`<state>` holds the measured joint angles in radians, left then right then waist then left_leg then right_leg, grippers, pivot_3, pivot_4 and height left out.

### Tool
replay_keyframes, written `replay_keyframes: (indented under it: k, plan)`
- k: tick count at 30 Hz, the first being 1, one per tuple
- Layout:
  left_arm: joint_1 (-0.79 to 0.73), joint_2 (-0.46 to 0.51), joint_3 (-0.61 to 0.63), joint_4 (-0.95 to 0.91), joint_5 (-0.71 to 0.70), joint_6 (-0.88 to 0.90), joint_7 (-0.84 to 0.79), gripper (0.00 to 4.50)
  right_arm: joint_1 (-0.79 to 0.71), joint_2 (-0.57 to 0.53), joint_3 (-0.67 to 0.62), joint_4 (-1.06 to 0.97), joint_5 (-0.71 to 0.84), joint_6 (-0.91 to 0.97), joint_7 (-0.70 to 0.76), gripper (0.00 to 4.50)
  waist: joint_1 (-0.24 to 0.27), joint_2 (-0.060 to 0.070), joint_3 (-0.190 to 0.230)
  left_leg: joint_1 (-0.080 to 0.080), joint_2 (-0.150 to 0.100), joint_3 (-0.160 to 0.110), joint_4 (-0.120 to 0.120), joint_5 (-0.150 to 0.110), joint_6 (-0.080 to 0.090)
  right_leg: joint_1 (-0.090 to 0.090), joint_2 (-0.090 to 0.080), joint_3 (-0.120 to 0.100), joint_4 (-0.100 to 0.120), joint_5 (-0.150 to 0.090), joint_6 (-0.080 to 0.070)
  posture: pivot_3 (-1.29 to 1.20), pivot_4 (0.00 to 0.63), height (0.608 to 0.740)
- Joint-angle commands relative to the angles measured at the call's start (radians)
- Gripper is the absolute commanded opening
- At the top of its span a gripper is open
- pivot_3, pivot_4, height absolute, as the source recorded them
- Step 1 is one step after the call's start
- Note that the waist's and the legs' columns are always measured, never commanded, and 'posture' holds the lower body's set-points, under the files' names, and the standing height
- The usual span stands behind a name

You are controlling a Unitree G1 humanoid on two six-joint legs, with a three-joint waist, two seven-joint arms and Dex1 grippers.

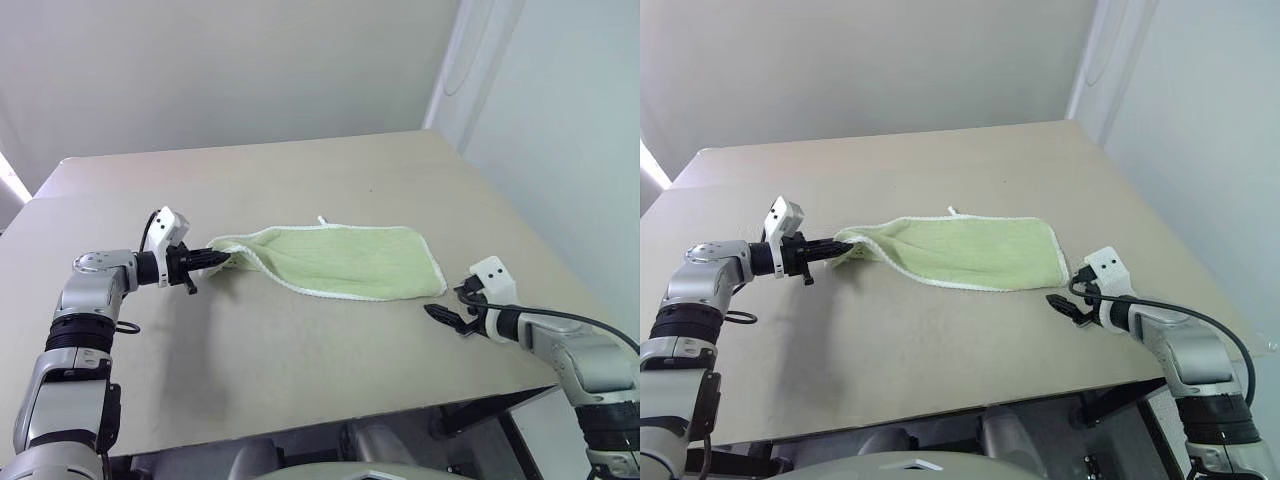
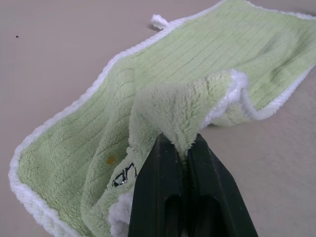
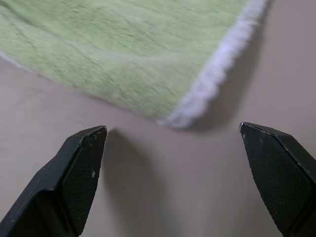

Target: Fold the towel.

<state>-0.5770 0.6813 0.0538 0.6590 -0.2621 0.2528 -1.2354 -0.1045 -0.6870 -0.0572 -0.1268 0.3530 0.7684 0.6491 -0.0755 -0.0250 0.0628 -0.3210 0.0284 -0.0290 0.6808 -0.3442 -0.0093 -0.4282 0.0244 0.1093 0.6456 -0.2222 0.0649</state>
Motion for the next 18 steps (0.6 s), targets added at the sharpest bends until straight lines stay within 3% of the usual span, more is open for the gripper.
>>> replay_keyframes:
  k: [1,6,11,18]
  plan:
    - [0.002,0.007,0.019,-0.04,-0.009,-0.016,0.005,0.02,-0.039,0.012,0.021,-0.019,-0.003,-0.023,0.02,4.5,0.001,0.0,0.0,0.0,0.0,0.0,0.0,0.0,0.0,0.0,0.0,0.0,0.0,0.0,0.0,0.0,0.0,0.712]
    - [0.022,0.006,0.025,-0.064,-0.015,-0.014,0.013,0.02,-0.035,-0.002,0.039,-0.037,-0.003,-0.043,0.052,4.5,0.006,0.0,0.0,-0.002,0.0,0.0,0.0,0.0,0.0,-0.001,-0.001,0.0,-0.001,0.0,0.0,0.0,0.0,0.712]
    - [0.04,0.01,0.025,-0.085,-0.018,-0.011,0.018,0.0,-0.017,-0.021,0.046,-0.069,-0.011,-0.031,0.069,2.91,0.006,0.0,0.0,-0.002,0.0,0.0,0.0,0.0,0.0,-0.001,-0.001,0.0,-0.001,0.0,0.0,0.0,0.0,0.712]
    - [0.049,0.019,0.03,-0.085,-0.014,-0.019,0.027,0.0,-0.043,-0.043,-0.046,-0.119,0.083,0.051,0.103,0.3,0.005,0.0,0.001,-0.001,0.0,0.0,0.0,0.0,0.0,-0.001,-0.001,0.0,-0.001,0.0,0.0,0.0,0.0,0.712]
